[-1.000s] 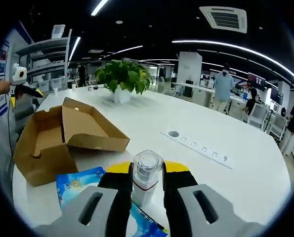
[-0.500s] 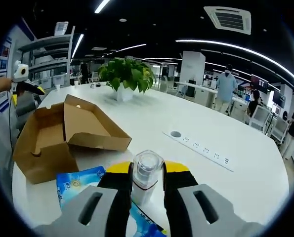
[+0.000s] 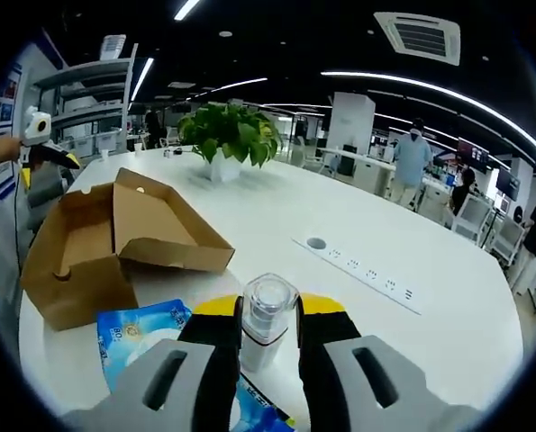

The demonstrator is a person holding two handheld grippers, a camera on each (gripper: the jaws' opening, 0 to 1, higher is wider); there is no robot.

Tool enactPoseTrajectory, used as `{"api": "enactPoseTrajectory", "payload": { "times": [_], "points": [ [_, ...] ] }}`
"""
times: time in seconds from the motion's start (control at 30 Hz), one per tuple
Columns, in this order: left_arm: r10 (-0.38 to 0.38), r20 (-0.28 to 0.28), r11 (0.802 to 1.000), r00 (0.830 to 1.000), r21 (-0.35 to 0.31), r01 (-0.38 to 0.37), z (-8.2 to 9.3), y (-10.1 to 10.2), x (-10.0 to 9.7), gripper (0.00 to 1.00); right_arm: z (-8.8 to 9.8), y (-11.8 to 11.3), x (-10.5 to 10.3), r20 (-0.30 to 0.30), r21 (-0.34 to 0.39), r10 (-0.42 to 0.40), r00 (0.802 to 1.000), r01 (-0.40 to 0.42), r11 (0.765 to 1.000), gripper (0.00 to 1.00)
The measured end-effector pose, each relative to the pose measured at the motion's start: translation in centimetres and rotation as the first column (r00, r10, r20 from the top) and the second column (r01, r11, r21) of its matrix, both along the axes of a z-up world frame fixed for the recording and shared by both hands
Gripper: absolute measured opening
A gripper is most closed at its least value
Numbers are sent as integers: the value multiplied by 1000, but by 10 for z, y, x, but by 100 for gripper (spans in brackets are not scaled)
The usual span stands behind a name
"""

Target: Operate the shoe box by opening the lid, removing the specified soft item, and placing it in the target area until the item is outside and the box remains undamaged.

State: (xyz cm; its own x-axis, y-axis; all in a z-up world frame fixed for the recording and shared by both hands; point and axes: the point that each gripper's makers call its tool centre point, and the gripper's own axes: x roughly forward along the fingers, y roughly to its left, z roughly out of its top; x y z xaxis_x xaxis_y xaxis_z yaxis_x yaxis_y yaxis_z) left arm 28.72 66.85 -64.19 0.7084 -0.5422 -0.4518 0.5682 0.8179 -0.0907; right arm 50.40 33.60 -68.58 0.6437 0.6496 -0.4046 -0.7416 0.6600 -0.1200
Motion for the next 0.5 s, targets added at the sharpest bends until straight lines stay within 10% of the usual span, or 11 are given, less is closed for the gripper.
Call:
{"api": "enactPoseTrajectory", "payload": {
  "times": [0.5],
  "points": [
    [18, -4, 1000, 1000, 7, -18, -1, 6, 2, 91, 2, 1, -1, -17, 10, -6, 1000, 6, 1000, 24]
  ]
}}
